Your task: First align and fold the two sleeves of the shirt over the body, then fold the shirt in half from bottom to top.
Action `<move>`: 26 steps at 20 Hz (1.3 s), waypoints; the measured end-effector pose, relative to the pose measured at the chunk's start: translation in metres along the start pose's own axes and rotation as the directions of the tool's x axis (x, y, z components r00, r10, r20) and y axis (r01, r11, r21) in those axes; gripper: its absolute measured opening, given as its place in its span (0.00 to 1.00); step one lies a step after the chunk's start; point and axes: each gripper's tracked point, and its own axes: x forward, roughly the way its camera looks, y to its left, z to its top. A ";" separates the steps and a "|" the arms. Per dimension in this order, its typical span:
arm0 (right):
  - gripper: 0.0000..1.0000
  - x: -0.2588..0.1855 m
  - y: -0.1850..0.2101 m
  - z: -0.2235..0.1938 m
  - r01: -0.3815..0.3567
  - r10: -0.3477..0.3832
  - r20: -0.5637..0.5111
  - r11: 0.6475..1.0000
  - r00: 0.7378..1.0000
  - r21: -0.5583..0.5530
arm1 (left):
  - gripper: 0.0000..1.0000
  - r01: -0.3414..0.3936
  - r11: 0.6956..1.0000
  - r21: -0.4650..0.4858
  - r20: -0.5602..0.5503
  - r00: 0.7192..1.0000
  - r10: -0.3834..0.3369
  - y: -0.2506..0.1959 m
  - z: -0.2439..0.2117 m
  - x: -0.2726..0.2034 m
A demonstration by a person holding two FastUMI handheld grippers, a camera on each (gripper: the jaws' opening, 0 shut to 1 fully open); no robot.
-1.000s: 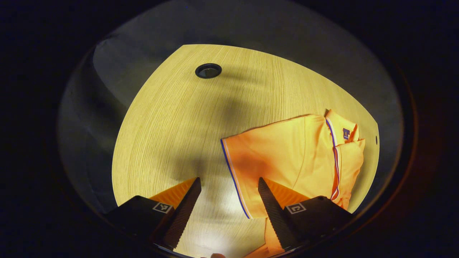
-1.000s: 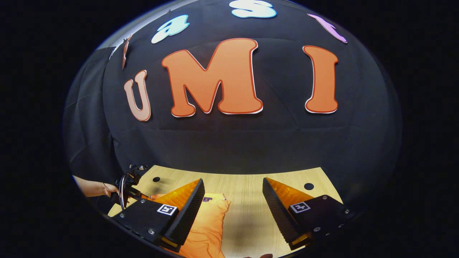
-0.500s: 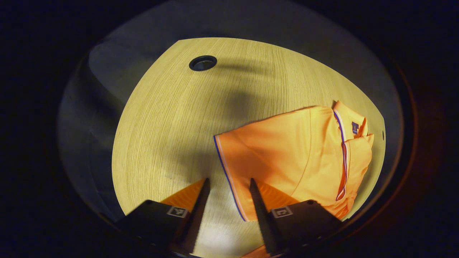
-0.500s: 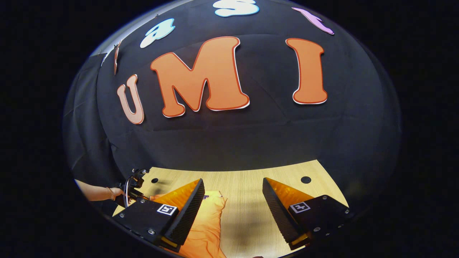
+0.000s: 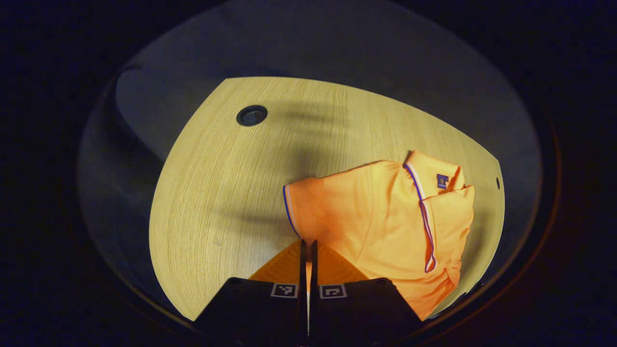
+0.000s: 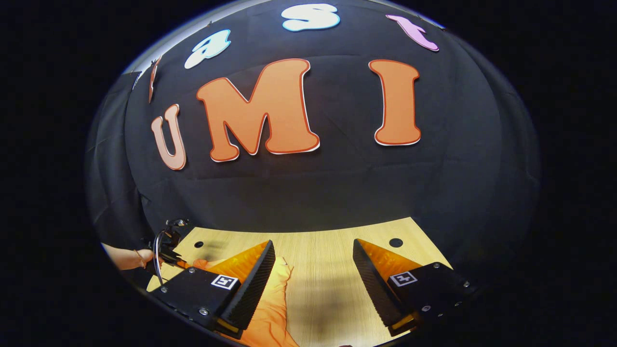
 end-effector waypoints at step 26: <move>0.99 -0.037 -0.062 -0.038 0.120 -0.117 -0.052 0.991 0.992 0.058 | 0.66 0.257 0.952 0.169 -0.003 0.966 -0.260 -0.265 -0.031 -0.001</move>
